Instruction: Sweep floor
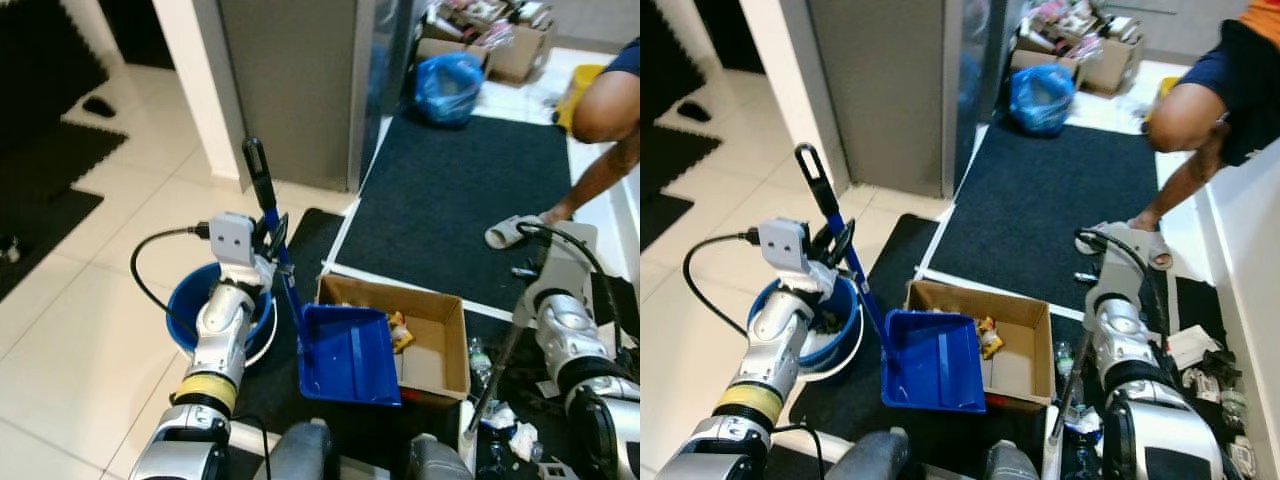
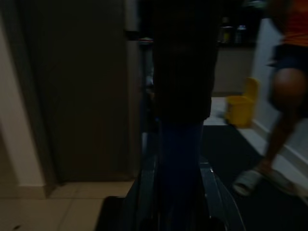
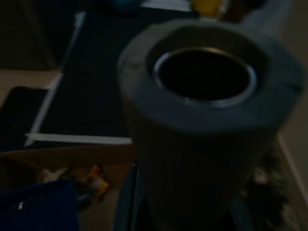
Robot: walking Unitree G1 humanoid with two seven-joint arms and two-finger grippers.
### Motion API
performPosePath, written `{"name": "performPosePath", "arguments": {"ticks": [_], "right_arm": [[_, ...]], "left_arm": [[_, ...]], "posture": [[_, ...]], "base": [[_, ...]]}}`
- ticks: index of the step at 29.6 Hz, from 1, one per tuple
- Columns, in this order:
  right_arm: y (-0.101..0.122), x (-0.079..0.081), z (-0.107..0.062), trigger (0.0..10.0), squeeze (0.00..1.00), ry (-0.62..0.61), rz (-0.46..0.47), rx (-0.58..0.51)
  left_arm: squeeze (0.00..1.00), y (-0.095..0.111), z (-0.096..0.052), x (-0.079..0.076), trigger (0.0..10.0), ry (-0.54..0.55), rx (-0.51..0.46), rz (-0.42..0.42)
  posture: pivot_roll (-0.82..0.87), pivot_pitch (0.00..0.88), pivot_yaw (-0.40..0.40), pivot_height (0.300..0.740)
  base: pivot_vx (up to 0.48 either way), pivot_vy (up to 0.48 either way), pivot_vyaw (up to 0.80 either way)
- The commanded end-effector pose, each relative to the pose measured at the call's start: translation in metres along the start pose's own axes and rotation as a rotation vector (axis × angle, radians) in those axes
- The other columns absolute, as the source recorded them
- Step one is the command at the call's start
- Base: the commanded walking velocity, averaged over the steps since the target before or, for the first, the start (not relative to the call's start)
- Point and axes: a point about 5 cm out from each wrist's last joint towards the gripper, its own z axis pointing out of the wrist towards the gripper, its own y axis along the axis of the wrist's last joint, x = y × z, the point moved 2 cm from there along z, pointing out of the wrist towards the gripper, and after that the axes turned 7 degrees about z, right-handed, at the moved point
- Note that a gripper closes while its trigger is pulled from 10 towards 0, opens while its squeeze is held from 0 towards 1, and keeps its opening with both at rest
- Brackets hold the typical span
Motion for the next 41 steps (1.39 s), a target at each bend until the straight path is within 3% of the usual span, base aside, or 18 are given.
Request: {"name": "performPosePath", "arguments": {"ticks": [1, 20, 30, 34, 41], "right_arm": [[-0.002, -0.002, 0.000, 10.0, 0.00, -0.006, -0.014, 0.017], [-0.005, -0.004, -0.001, 10.0, 0.00, -0.010, -0.025, 0.027], [-0.007, -0.003, -0.001, 10.0, 0.00, -0.010, -0.023, 0.035], [-0.007, -0.003, -0.001, 10.0, 0.00, -0.010, -0.022, 0.037], [-0.010, -0.003, -0.002, 10.0, 0.00, -0.011, -0.024, 0.043]], "left_arm": [[0.00, 0.000, 0.000, -0.001, 10.0, -0.008, 0.006, -0.004], [0.00, 0.006, 0.004, -0.007, 10.0, -0.026, -0.017, -0.026], [0.00, 0.040, 0.015, -0.014, 10.0, -0.063, -0.136, -0.038], [0.00, 0.039, 0.015, -0.016, 10.0, -0.071, -0.131, -0.036], [0.00, 0.020, 0.006, -0.020, 10.0, -0.080, -0.057, -0.047]], "posture": [[0.17, 0.000, -0.028, 0.740], [0.17, 0.000, -0.028, 0.740], [0.18, 0.000, -0.030, 0.740], [0.18, 0.000, -0.028, 0.740], [0.18, 0.000, -0.026, 0.740]], "base": [[-0.292, 0.000, 0.00], [-0.291, 0.000, 0.00], [-0.292, 0.000, 0.00], [-0.291, 0.000, 0.00], [-0.290, 0.000, 0.00]]}}
